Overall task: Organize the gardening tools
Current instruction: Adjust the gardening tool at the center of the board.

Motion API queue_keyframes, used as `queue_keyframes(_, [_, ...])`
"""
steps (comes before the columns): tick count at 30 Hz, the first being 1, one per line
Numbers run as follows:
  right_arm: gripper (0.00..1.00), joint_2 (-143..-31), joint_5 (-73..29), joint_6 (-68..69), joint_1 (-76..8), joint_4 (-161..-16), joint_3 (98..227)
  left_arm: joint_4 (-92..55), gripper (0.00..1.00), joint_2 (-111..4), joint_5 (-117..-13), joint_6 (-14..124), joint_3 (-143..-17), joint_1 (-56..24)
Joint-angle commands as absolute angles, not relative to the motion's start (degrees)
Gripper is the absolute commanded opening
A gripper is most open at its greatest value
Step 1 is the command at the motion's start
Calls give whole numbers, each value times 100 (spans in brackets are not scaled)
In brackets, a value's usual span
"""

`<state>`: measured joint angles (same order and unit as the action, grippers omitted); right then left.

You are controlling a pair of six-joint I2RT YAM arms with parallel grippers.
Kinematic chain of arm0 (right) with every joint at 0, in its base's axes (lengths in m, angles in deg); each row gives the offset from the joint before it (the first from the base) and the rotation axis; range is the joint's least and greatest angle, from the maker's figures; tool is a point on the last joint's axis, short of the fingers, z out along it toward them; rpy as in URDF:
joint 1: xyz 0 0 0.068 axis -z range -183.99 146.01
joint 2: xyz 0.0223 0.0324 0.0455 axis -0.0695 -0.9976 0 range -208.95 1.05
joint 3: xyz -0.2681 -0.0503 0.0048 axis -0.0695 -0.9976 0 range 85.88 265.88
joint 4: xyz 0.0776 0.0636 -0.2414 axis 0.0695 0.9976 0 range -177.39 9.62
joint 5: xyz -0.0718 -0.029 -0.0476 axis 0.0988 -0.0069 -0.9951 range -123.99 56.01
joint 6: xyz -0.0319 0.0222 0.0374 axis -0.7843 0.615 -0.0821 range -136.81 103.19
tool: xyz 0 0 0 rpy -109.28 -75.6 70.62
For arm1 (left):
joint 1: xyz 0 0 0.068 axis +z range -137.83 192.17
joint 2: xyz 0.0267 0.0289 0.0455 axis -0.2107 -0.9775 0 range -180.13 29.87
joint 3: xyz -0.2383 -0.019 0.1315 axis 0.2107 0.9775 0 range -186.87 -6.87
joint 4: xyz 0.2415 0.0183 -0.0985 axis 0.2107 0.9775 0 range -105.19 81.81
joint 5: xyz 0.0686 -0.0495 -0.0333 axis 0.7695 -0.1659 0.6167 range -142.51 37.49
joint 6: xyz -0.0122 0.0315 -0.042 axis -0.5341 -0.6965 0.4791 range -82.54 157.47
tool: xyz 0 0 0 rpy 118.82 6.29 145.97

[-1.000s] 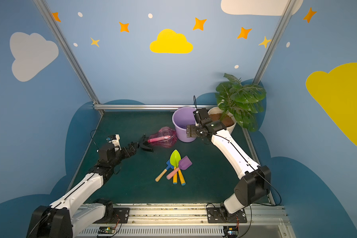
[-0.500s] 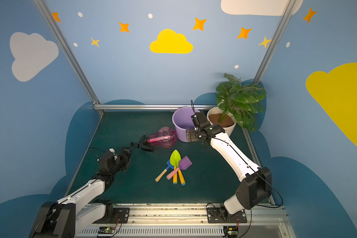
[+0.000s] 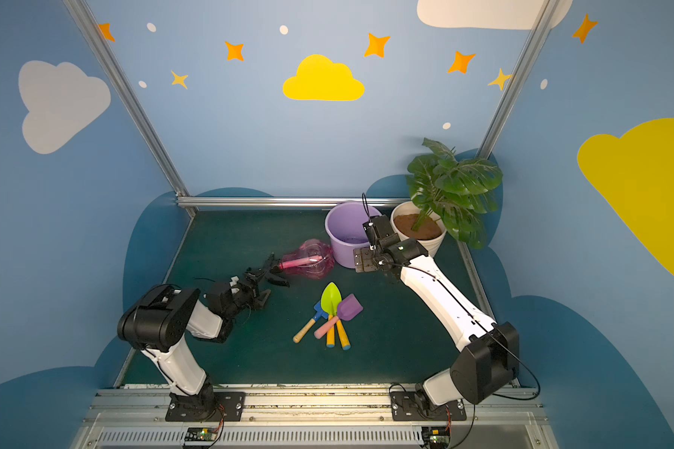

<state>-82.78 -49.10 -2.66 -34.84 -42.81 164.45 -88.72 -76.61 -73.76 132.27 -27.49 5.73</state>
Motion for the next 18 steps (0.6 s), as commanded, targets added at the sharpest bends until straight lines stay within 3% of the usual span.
queue_keyframes(1, [98, -8111, -5034, -301, -3518, -4232, 16315, -9544, 87, -7963, -7453, 13360, -2825, 408])
queue_keyframes(5, [98, -8090, -5098, -305, -3518, -4242, 16226, -9545, 78, -8020, -7337, 13372, -2814, 413])
queue_keyframes(11, [98, -8150, -5066, -293, -3522, -4247, 16243, -9547, 55, -8039, -7296, 13361, -2854, 417])
queue_keyframes(18, [98, -8192, -5055, -285, -3521, -4260, 16248, -9544, 34, -7972, -7231, 13268, -2851, 441])
